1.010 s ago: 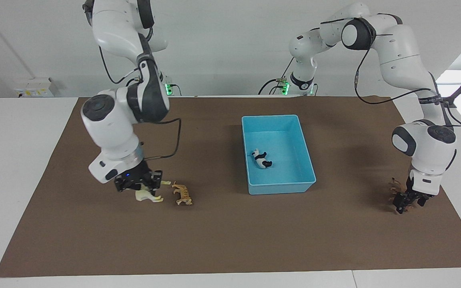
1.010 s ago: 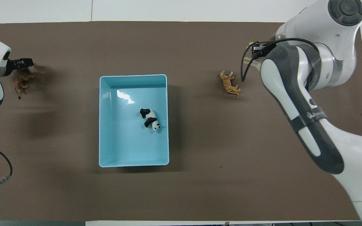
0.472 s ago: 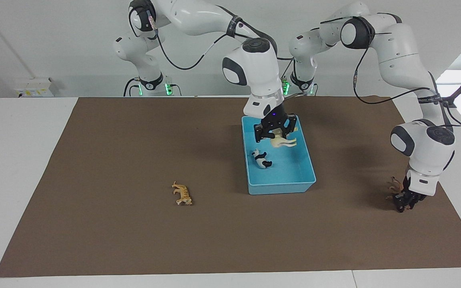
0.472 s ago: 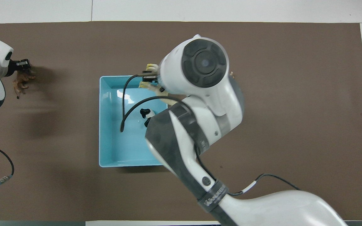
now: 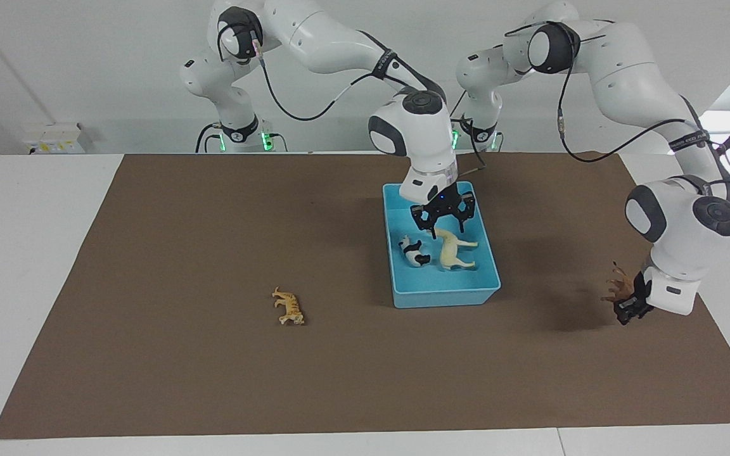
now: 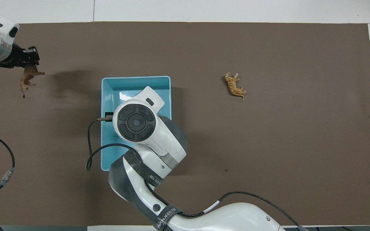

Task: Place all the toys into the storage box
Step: 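Release the cream horse into the box while the left gripper lifts the brown horse, then lower the brown horse into the box while the right gripper reaches the tiger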

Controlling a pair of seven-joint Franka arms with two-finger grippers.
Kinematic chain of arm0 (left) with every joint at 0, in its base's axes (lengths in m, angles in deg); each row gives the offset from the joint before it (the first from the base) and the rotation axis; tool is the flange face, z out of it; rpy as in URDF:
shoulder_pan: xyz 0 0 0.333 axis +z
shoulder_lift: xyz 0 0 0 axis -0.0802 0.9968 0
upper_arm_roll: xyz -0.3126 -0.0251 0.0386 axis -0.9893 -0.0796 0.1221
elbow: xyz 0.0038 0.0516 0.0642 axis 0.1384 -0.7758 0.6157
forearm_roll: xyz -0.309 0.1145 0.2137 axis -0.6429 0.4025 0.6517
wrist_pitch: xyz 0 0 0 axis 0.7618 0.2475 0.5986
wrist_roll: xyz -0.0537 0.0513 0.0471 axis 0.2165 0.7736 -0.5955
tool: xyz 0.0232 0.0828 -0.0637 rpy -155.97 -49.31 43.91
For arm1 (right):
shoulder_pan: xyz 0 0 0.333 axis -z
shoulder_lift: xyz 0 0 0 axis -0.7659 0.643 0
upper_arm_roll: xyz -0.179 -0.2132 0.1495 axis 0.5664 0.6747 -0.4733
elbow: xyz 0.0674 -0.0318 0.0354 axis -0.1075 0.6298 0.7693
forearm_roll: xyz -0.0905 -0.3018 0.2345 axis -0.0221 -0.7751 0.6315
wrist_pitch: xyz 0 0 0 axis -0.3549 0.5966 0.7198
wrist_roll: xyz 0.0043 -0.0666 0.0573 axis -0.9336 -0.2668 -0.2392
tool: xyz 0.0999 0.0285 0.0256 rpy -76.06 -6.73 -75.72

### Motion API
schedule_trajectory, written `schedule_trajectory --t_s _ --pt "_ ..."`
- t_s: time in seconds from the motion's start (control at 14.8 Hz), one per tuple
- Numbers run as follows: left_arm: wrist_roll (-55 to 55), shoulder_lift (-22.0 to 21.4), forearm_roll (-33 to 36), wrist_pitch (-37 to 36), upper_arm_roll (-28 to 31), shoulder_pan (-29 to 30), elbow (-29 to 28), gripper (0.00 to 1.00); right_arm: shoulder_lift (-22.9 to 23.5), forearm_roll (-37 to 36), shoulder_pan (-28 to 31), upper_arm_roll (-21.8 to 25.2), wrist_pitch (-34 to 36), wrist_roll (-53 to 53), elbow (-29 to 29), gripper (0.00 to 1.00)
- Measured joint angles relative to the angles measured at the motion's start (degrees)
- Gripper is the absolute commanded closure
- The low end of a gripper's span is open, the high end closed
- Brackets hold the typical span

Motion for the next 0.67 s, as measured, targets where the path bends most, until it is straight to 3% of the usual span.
schedule_trajectory --t_s 0.2,0.34,0.54,0.67 --pt "-7.2 -6.1 -4.8 -8.9 -0.2 -4.3 -0.4 0.76 -1.5 -0.2 2.5 2.8 7.9 -0.5 -3.6 0.00" --pt "-13.7 -8.1 -6.1 -11.1 -0.3 -7.9 -1.2 0.75 -2.2 -0.8 6.6 3.5 8.9 4.2 -4.1 0.00" --pt "-24.0 -9.0 -6.7 -9.1 -0.5 -15.8 -5.3 0.70 -1.7 -1.2 14.9 3.8 9.1 19.3 -3.0 0.00" --pt "-31.2 -10.5 -6.8 -1.7 -0.6 -21.6 -11.9 0.66 -1.5 -1.4 19.8 3.9 8.8 29.0 -0.6 0.00"
